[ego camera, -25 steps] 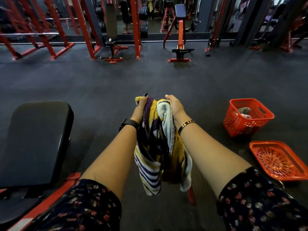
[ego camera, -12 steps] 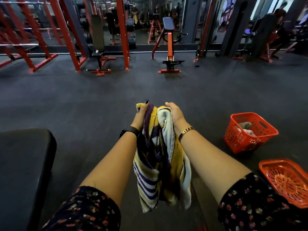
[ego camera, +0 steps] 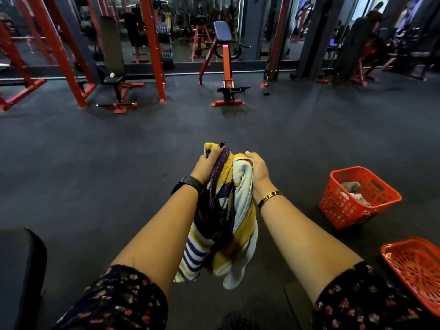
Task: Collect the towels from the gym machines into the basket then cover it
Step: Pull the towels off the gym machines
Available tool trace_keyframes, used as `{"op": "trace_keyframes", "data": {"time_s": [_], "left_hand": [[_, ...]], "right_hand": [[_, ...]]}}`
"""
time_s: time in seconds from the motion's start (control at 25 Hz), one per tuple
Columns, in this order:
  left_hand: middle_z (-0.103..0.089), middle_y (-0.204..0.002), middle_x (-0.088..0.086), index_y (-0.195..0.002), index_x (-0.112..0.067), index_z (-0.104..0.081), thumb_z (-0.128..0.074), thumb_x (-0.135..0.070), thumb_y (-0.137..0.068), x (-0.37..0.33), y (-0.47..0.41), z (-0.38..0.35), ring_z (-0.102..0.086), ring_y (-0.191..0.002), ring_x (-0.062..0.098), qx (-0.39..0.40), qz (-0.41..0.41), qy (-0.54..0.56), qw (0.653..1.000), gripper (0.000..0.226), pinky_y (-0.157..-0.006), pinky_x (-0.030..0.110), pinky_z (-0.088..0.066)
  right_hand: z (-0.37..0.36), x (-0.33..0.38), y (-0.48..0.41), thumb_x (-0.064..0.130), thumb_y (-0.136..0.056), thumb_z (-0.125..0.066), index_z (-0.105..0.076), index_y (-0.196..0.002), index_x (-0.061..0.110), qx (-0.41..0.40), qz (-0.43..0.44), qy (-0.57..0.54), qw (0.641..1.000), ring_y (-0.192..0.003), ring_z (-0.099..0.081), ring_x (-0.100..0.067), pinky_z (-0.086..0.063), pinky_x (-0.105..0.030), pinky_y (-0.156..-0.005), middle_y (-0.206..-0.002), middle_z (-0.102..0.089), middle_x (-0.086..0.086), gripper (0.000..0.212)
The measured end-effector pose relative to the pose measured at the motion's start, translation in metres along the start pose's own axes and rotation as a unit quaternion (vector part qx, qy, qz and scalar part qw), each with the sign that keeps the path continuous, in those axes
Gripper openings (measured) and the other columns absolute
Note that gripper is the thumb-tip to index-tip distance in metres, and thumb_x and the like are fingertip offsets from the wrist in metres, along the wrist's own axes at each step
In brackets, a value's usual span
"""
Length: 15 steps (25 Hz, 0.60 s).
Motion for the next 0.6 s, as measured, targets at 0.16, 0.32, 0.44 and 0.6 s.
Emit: {"op": "trace_keyframes", "data": {"time_s": [0.16, 0.32, 0.44, 0.6], "left_hand": [[-0.062, -0.075, 0.008, -0.074, -0.014, -0.058, -0.052, -0.068, -0.067, -0.014, -0.081, -0.012, -0.056, -0.073, 0.023, 0.021, 0.001, 0.004, 1.0, 0.054, -0.074, 0.035, -0.044], [-0.064, -0.079, 0.008, -0.081, -0.012, -0.06, -0.05, -0.059, -0.083, -0.024, -0.162, -0.063, -0.059, -0.075, 0.022, 0.062, 0.002, 0.026, 0.998, 0.048, -0.074, 0.034, -0.046], [-0.063, -0.057, -0.003, -0.067, -0.017, -0.059, -0.053, -0.06, -0.08, -0.05, -0.221, -0.104, -0.058, -0.059, 0.013, 0.074, 0.001, 0.05, 0.996, 0.045, -0.064, 0.031, -0.044], [-0.059, -0.044, -0.01, -0.064, -0.02, -0.056, -0.048, -0.054, -0.089, -0.069, -0.284, -0.165, -0.054, -0.046, 0.005, 0.119, -0.005, 0.053, 0.991, 0.043, -0.058, 0.028, -0.04]], "right_hand": [[-0.007, 0.027, -0.068, 0.03, -0.088, -0.055, -0.039, -0.056, 0.02, -0.005, 0.006, -0.009, 1.0, -0.049, -0.04, -0.015, -0.037, -0.031, -0.054, -0.053, -0.039, 0.0, 0.038], [0.026, 0.072, -0.143, 0.031, -0.087, -0.057, -0.041, -0.052, 0.02, -0.029, 0.022, -0.011, 0.999, -0.045, -0.041, -0.015, -0.036, -0.032, -0.055, -0.049, -0.041, 0.0, 0.041], [0.047, 0.122, -0.195, 0.031, -0.087, -0.056, -0.041, -0.049, 0.021, -0.051, 0.052, -0.024, 0.997, -0.046, -0.04, -0.015, -0.035, -0.033, -0.056, -0.05, -0.039, 0.001, 0.042], [0.087, 0.177, -0.243, 0.033, -0.081, -0.06, -0.041, -0.052, 0.021, -0.087, 0.085, -0.027, 0.992, -0.051, -0.041, -0.016, -0.037, -0.033, -0.058, -0.055, -0.04, -0.001, 0.036]]}}
Point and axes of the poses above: each hand's wrist, its own y-axis away from the middle knuckle, its own z-axis out of the back of the hand, x = y × z, the point moved 8 cm from there along -y, towards the middle knuckle
